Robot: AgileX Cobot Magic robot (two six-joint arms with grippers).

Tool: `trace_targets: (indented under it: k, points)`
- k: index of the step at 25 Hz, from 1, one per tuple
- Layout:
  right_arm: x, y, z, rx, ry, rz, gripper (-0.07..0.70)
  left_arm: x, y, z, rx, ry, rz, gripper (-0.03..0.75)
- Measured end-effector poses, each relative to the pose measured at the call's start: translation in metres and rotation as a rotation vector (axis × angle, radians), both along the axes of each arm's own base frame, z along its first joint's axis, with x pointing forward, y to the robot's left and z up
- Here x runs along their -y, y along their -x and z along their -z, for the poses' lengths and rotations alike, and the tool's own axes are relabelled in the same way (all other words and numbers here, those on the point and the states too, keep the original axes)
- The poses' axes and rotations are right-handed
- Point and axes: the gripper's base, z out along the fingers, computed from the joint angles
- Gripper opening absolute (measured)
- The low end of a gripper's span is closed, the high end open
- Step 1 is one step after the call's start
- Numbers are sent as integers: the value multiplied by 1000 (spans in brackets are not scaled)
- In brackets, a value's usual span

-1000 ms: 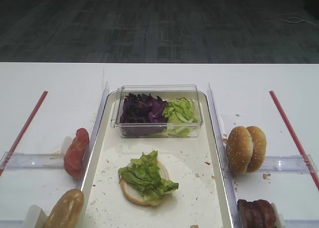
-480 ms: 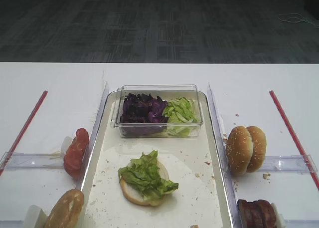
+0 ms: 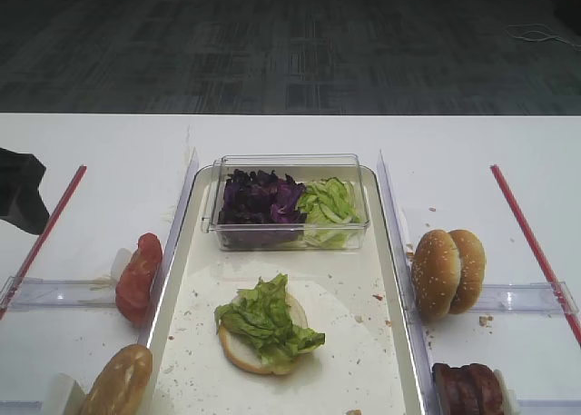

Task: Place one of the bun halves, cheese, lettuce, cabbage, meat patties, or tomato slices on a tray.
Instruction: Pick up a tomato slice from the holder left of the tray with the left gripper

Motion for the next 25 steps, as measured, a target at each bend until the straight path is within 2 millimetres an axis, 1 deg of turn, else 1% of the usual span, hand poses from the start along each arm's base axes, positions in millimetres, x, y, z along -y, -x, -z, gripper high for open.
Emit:
trace_targets:
  k: [6, 10, 16, 25]
  points:
    - [0, 0, 0, 0, 0, 0, 632, 1, -28, 33, -131, -3, -1, 526]
    - [0, 0, 0, 2, 0, 0, 631, 2, -43, 49, -186, -5, -1, 501]
    - [0, 0, 0, 2, 0, 0, 632, 2, -58, 59, -208, -7, 1, 495]
    - [0, 0, 0, 4, 0, 0, 632, 3, -59, 60, -211, 3, -4, 495]
